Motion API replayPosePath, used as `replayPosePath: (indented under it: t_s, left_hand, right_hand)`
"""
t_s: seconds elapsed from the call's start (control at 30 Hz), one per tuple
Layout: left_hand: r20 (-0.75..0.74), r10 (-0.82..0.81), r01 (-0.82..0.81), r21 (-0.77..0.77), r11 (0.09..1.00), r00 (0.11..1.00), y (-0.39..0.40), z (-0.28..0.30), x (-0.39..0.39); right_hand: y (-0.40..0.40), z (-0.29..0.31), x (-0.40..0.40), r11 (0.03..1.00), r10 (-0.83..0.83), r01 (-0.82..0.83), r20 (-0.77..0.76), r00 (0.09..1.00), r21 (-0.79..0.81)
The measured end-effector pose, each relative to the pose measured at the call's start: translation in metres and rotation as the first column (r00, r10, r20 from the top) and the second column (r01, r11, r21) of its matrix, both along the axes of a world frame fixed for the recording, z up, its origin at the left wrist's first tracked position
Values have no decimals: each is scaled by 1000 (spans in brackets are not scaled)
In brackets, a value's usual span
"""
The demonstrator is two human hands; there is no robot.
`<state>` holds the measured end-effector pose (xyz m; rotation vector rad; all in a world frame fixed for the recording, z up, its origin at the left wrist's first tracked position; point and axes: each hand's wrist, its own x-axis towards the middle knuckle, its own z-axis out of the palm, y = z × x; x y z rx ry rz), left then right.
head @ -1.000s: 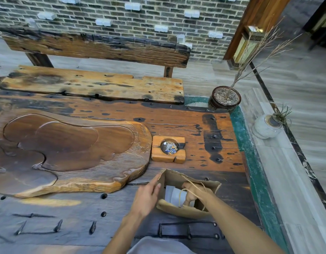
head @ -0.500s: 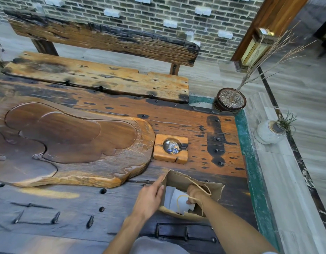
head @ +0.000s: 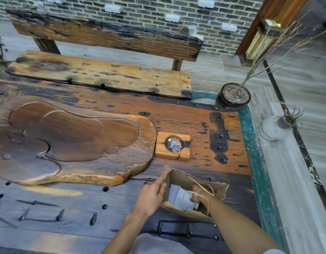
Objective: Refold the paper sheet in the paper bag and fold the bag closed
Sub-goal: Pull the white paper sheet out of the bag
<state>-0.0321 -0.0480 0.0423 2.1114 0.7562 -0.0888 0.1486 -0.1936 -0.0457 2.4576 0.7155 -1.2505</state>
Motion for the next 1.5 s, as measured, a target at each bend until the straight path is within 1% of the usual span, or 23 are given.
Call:
replayPosePath:
  t_s: [0.07,0.23,0.33,0.43,0.6,0.73,0.83,0.97,1.1,1.2,1.27,1.33,1.43,1.5]
  left_hand:
    - [-17,7,-7,-10,1000,1000,1,-2,1]
    - [-74,16,-20,-53,998,997,0,5,2]
    - [-76,19,-26,-92,995,997,-2,8,0]
    - [-60,14,-18,-57,998,998,-4,7,1]
    - [-84,10,-15,-65,998,996,-7,9,2]
    - [-91,-17,11,-73,997,996,-11,18,6]
    - [-102,-44,33,-104,994,994,-10,19,5]
    - [-96,-54,40,-148,988,994,-6,18,5]
    - [-13,-60,56,-211,976,998,-12,35,5]
    - [32,-51,56,-181,982,998,-16,47,3]
    - [87,-47,64,-201,977,995,-16,51,1]
    - [144,-60,94,-243,965,988,-15,57,-2]
    - [205,-96,140,-215,967,974,-14,66,-5]
    - [256,-104,164,-224,961,961,-16,73,-5]
  right_hand:
    - [0,4,3,1000,-2,2,-39,999,4]
    - [0,17,16,995,-33,50,-194,980,84]
    - [2,39,15,980,-99,139,-258,961,145]
    - [4,53,13,956,-133,202,-301,944,211]
    - [-4,66,12,909,-154,283,-384,910,305]
    - [-17,83,12,835,-166,359,-430,887,417]
    - [-24,104,8,783,-196,419,-457,868,460]
    - [-29,133,-1,687,-223,509,-516,827,518]
    - [-30,157,-11,610,-263,566,-531,805,555]
    - [-31,174,-19,539,-263,614,-578,773,576]
    - [-32,187,-24,494,-279,642,-592,756,586]
    - [-33,200,-28,417,-300,684,-620,725,599]
    - [-32,218,-36,295,-296,755,-696,655,585]
    - [-31,230,-39,272,-307,759,-695,651,591]
